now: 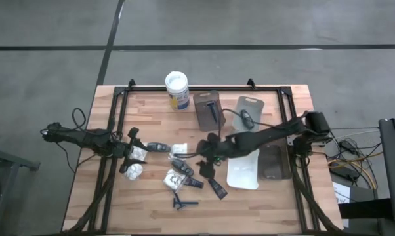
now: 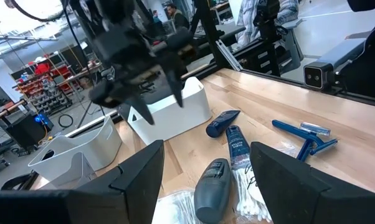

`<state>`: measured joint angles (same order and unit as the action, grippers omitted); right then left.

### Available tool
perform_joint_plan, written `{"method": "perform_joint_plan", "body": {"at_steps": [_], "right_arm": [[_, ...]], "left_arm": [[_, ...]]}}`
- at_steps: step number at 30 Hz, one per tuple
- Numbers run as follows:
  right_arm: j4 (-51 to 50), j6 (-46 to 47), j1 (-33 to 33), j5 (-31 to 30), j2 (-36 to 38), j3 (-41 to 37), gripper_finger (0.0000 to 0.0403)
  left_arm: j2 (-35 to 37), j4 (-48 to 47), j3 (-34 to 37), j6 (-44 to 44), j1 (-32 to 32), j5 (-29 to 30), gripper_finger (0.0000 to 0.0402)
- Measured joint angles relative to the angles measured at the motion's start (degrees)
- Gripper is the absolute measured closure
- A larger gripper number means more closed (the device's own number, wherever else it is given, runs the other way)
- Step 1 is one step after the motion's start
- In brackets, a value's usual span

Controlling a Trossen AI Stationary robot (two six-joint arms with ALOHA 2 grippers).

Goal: Pick & Place Travel size toiletries
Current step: Put the gray deodorant into the gray bin

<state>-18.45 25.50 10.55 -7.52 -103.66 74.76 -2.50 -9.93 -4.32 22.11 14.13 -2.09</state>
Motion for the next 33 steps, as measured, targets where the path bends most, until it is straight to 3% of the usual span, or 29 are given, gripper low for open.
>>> {"method": "perform_joint_plan", "body": {"at_steps": [15, 29, 33], "right_arm": [[23.8, -3.5, 1.2, 0.0, -13.8, 0.0, 0.0114], [26.3, -5.2, 0.7, -0.4, -20.4, -0.1, 0.0100], [26.3, -6.7, 0.7, -4.5, -22.1, 0.0, 0.0111]], "left_arm": [[0.0, 0.0, 0.0, 0.0, 0.0, 0.0, 0.0158], [0.0, 0.0, 0.0, 0.0, 0.0, 0.0, 0.0158], [0.0, 0.0, 0.0, 0.0, 0.0, 0.0, 0.0158]]}}
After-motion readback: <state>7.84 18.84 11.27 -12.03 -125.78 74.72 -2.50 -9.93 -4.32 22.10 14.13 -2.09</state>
